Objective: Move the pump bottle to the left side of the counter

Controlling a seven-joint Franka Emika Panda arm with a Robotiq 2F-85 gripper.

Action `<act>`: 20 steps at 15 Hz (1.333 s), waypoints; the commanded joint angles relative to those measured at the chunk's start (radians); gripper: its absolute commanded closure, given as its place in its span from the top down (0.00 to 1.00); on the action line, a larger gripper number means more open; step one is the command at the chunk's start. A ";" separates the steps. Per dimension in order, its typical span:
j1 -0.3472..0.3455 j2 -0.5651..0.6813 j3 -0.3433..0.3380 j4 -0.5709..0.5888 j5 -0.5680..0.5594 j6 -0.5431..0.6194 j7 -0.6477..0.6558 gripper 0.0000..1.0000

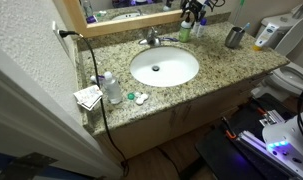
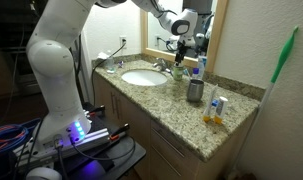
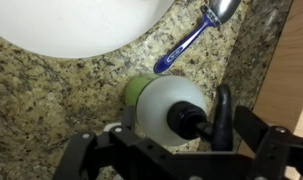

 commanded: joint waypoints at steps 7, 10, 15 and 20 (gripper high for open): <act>-0.053 -0.106 0.020 -0.008 0.014 -0.142 -0.205 0.96; -0.046 -0.104 0.003 0.005 -0.004 -0.213 -0.214 1.00; -0.025 -0.046 -0.006 0.017 -0.005 -0.151 -0.167 1.00; -0.016 -0.014 0.008 0.021 0.003 -0.098 -0.161 1.00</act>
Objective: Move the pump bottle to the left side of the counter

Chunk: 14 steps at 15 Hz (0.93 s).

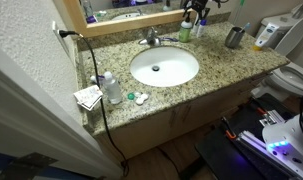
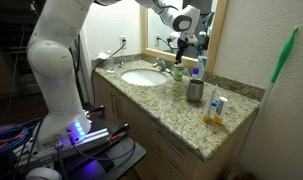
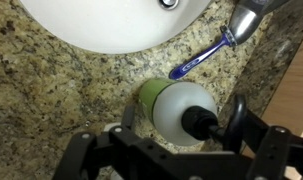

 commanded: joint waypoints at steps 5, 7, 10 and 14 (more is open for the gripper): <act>0.005 -0.007 -0.015 0.000 -0.022 0.012 0.011 0.52; -0.001 -0.008 -0.023 0.006 -0.021 0.002 0.018 0.87; -0.008 -0.007 -0.023 0.008 -0.014 -0.008 0.008 0.38; -0.011 -0.005 -0.019 0.010 -0.006 -0.011 0.006 0.76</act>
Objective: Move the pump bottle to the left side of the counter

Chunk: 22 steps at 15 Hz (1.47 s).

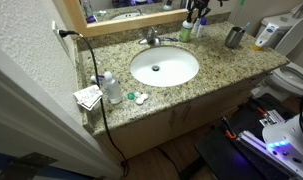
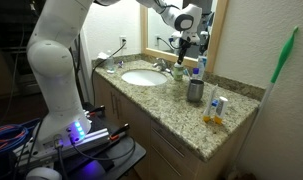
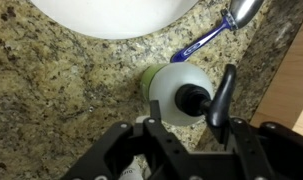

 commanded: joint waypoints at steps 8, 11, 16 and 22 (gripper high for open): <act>0.004 0.009 0.023 0.020 0.012 -0.014 0.024 0.75; 0.006 0.011 0.025 0.021 0.009 -0.017 0.037 0.67; -0.009 0.008 0.013 0.012 0.005 -0.013 0.037 0.70; -0.018 0.008 0.017 0.011 0.008 -0.022 0.027 0.08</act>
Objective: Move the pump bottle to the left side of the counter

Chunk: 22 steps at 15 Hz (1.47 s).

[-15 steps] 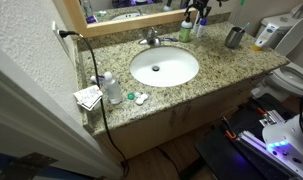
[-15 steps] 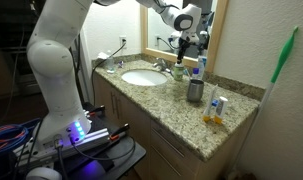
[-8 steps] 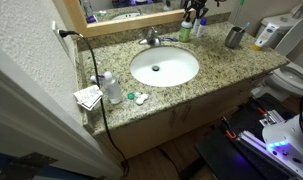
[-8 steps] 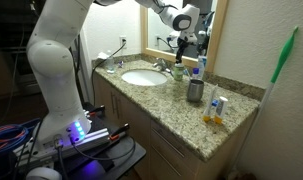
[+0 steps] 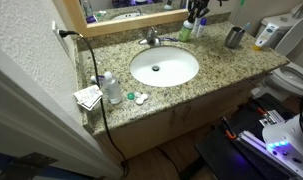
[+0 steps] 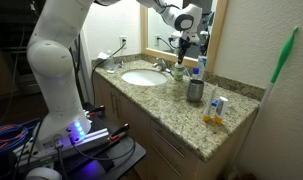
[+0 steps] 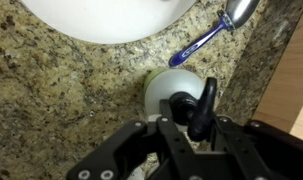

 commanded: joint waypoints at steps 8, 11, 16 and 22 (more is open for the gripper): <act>-0.013 -0.174 0.005 -0.030 -0.060 -0.168 -0.142 0.08; 0.003 -0.293 0.013 -0.034 -0.104 -0.315 -0.243 0.08; 0.019 -0.359 0.009 0.005 -0.099 -0.414 -0.279 0.31; 0.130 -0.323 0.101 0.075 -0.149 -0.515 -0.355 0.08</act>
